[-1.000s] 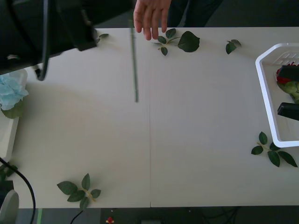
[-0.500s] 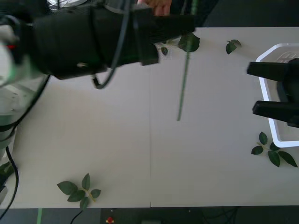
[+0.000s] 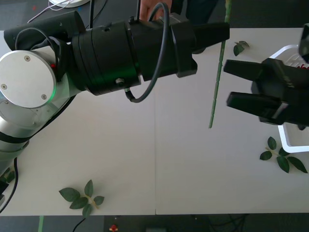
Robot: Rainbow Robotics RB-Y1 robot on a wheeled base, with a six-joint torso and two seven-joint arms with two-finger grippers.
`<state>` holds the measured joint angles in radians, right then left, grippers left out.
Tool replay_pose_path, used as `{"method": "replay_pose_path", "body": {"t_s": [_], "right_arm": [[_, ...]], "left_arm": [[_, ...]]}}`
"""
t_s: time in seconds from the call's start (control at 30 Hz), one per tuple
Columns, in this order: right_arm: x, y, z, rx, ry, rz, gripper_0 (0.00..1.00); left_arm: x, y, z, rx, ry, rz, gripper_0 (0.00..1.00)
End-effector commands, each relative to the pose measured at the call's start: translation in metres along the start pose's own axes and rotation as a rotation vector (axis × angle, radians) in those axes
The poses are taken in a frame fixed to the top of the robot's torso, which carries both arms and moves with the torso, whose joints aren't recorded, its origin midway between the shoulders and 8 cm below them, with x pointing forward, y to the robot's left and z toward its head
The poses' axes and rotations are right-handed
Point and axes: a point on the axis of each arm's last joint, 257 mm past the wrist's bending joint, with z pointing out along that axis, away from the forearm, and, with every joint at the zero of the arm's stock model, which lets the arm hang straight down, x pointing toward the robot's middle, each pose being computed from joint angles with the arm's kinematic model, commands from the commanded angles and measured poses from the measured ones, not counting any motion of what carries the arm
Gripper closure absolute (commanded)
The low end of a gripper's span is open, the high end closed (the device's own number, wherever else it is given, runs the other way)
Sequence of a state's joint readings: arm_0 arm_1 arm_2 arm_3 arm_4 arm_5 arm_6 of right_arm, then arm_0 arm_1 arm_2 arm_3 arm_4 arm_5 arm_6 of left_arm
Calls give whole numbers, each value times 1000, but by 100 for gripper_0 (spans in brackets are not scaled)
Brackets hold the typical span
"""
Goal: Place the red flowers into the right box and the blue flowers into the left box. If a person shows an open palm, hand one flower to the person first, then continue sorting.
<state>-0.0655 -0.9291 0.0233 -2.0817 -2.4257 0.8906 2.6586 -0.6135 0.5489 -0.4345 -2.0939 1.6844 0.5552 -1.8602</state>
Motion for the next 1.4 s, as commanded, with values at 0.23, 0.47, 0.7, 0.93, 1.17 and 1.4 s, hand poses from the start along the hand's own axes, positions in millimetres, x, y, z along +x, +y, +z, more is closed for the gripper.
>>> {"method": "replay_pose_path", "body": {"t_s": [0.23, 0.47, 0.7, 0.93, 1.17, 1.4], "right_arm": [[-8, 10, 28, -54, -58, 80, 0], [-12, 12, 32, -65, -73, 88, 100], [-13, 13, 33, -70, -76, 84, 100], [-16, 14, 33, -75, -83, 87, 100], [-20, 12, 34, -70, -89, 85, 100], [-22, 11, 34, -66, -94, 88, 100]], "left_arm": [[-11, -11, 4, 26, 3, 128, 100], [-10, -13, 2, 35, -6, 106, 100], [-10, -13, 2, 35, -6, 106, 100], [-10, -13, 2, 35, -6, 106, 100], [-10, -13, 2, 35, -6, 106, 100], [-10, -13, 2, 35, -6, 106, 0]]}}
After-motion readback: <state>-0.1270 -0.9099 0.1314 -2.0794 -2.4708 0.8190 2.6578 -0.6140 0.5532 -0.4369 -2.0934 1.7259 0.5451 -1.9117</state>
